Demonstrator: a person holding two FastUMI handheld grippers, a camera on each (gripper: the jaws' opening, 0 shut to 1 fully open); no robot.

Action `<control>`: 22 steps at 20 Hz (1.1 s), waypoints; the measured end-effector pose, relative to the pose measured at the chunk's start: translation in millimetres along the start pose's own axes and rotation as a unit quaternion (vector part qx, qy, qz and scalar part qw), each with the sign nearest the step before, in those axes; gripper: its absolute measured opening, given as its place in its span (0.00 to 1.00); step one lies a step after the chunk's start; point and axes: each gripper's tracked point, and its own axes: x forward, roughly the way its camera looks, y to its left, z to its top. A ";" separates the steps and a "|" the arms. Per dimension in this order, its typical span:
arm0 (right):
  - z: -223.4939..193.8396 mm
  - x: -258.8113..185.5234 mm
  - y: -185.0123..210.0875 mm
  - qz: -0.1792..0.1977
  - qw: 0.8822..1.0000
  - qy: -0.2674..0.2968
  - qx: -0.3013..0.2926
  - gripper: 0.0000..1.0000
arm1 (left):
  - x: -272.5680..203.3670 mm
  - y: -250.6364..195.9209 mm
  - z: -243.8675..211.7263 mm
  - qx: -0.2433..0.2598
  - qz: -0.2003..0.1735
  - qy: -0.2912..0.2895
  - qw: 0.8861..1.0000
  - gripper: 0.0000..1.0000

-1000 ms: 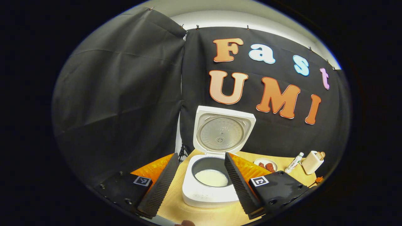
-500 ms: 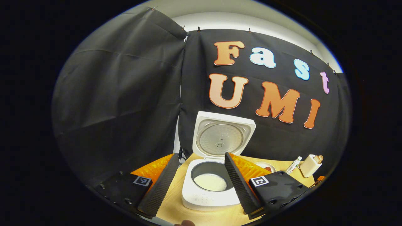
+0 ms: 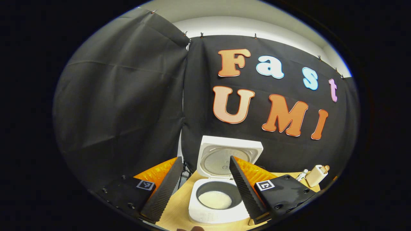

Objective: Close the left gripper, press the button to open the rice cooker; take a wooden spoon from the chopstick holder with the right hand, scoop a spoonful of rice and pour it into the rice cooker, then put the wooden spoon back into the chopstick holder.

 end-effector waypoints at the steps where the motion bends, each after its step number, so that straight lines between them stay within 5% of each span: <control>1: 7.4 -3.9 7.9 0.007 1.000 -0.005 -0.002 0.95 | 9.4 -5.2 7.7 0.007 -0.003 -0.002 1.000 0.98; 8: 26.9 -23.7 53.0 0.052 0.998 -0.021 -0.006 0.95 | 78.1 -41.9 31.3 0.024 -0.035 0.020 0.999 0.98; 22: 26.5 -51.6 44.0 0.034 0.999 -0.029 0.015 0.95 | 186.7 -92.0 39.9 0.074 -0.053 0.062 0.994 0.98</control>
